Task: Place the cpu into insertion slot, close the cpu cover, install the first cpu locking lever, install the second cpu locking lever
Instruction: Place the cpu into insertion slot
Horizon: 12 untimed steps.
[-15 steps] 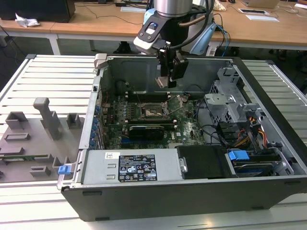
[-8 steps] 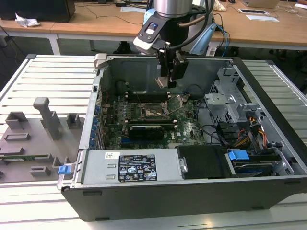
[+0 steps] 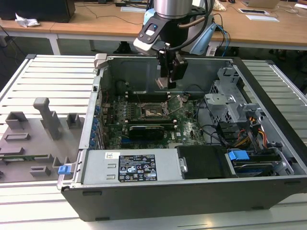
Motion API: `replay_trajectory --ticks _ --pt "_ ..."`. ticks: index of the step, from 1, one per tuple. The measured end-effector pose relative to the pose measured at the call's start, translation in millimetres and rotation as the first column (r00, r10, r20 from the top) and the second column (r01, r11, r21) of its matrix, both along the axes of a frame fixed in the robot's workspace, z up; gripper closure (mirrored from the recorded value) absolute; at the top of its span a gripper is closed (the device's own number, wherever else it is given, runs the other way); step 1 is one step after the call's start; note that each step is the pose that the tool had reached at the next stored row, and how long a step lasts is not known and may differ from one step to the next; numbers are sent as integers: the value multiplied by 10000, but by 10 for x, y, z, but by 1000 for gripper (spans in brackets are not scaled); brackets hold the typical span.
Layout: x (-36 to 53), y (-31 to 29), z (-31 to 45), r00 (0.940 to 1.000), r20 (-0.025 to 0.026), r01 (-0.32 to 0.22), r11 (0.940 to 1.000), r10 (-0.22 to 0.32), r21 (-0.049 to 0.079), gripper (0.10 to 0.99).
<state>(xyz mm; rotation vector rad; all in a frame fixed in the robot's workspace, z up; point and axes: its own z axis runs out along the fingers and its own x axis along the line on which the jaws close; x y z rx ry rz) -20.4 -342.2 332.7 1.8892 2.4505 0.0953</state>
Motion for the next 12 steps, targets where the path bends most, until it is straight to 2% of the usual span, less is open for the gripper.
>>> replay_trajectory --ticks 12 --pt "0 0 -35 10000 -1 22 10000 -22 -15 561"
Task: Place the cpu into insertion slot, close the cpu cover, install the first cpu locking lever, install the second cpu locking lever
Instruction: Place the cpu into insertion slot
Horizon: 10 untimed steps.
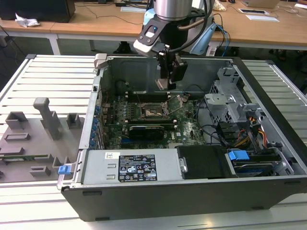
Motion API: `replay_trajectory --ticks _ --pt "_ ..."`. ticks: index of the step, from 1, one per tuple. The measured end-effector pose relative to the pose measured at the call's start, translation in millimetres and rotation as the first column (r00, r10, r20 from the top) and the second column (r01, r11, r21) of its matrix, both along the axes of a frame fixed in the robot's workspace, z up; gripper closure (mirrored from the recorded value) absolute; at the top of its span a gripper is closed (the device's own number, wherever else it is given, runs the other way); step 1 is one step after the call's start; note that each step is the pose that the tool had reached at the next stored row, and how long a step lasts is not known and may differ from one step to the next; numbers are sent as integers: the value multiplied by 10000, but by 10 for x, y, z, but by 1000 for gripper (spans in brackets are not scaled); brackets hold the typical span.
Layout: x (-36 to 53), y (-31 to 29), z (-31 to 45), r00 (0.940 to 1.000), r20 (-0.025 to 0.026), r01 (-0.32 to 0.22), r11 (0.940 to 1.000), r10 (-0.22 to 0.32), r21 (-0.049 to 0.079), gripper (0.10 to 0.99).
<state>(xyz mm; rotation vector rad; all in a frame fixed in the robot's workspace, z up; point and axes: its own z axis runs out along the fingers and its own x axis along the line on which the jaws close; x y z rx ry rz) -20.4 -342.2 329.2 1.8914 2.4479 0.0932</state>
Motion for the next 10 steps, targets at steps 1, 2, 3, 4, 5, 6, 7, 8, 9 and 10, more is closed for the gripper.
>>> replay_trajectory --ticks 1,2,3,4,5,6,7,8,9,10 --pt "0 0 -2 10000 0 11 10000 -11 0 561" --pt "0 0 -3 10000 0 20 10000 -20 0 561" --pt "0 0 -5 10000 0 45 10000 -45 0 561" --pt "0 0 -7 10000 0 80 10000 -80 0 561" --pt "-1 0 -10 9998 0 190 9998 -190 1 561" --pt "-2 0 -14 9995 1 325 9995 -325 1 561" --pt "-2 0 -16 9990 0 451 9990 -451 0 561" --pt "-2 0 -20 9980 1 638 9980 -638 1 561" --pt "-3 0 -23 9973 0 737 9973 -737 0 561" --pt "-3 0 -23 9964 0 850 9964 -850 0 561"
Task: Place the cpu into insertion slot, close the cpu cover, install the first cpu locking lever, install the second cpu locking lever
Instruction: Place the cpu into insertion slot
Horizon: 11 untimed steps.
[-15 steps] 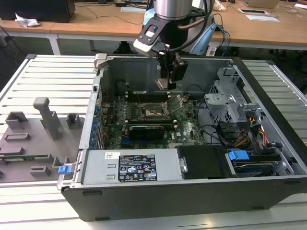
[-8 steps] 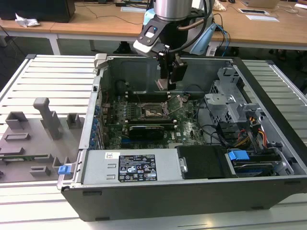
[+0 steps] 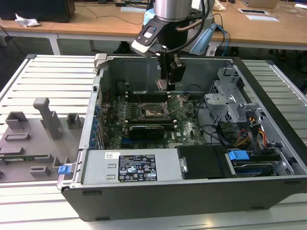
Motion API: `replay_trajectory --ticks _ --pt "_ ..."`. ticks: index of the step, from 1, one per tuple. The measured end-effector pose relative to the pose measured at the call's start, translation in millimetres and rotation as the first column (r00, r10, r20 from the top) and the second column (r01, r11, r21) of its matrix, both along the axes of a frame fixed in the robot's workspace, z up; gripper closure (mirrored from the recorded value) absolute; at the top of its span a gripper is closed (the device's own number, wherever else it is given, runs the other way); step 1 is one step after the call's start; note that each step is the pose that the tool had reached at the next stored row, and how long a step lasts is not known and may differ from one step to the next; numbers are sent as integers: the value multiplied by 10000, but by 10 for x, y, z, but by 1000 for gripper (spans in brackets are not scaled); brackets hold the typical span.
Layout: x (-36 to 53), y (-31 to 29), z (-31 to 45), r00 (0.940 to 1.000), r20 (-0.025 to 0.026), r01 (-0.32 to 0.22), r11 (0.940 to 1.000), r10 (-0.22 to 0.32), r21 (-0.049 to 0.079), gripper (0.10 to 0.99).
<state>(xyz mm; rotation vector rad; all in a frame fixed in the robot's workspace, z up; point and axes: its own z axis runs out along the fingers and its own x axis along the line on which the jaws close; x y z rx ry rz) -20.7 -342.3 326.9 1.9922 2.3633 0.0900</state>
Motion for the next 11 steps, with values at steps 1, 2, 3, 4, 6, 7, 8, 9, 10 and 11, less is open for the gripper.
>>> replay_trajectory --ticks 1,2,3,4,6,7,8,9,10,11 --pt "0 0 -5 9999 1 139 9999 -139 1 561" --pt "0 0 -14 9996 1 292 9996 -292 -1 561" --pt "-1 0 -22 9991 0 429 9991 -429 -3 561" --pt "-1 1 -27 9985 1 541 9985 -541 -2 561" --pt "-3 0 -41 9970 1 773 9970 -773 -2 561" --pt "-3 0 -50 9961 0 887 9961 -887 -2 561" --pt "-4 0 -57 9954 1 956 9954 -956 -2 561" --pt "-5 1 -62 9950 1 1004 9950 -1004 -2 561" --pt "-11 0 -66 9946 -1 1040 9946 -1040 -4 561" --pt "-13 0 -69 9946 0 1042 9946 -1042 -4 561"
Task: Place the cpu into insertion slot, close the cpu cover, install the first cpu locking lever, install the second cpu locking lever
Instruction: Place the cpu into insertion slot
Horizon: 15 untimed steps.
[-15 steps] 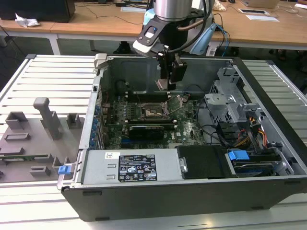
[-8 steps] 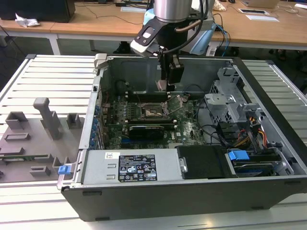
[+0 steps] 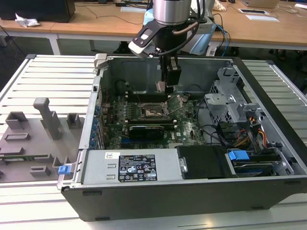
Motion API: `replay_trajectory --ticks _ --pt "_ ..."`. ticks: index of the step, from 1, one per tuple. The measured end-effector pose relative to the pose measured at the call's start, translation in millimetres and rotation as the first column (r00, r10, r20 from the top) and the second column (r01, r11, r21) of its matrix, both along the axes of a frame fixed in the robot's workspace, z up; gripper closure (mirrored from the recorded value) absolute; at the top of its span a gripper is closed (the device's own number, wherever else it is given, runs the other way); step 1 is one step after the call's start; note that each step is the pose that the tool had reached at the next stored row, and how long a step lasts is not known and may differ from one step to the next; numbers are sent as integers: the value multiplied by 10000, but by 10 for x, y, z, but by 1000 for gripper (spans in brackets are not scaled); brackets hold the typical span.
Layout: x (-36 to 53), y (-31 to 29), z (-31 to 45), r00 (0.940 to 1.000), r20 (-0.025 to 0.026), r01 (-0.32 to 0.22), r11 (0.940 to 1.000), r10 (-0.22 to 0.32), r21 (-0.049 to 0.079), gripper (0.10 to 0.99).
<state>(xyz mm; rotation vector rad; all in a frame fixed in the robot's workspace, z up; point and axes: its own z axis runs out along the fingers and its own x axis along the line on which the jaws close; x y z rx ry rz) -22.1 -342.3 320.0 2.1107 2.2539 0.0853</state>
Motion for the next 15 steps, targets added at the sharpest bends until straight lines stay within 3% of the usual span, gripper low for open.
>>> replay_trajectory --ticks 15 --pt "-24 0 -78 10000 0 33 10000 -33 -1 561"
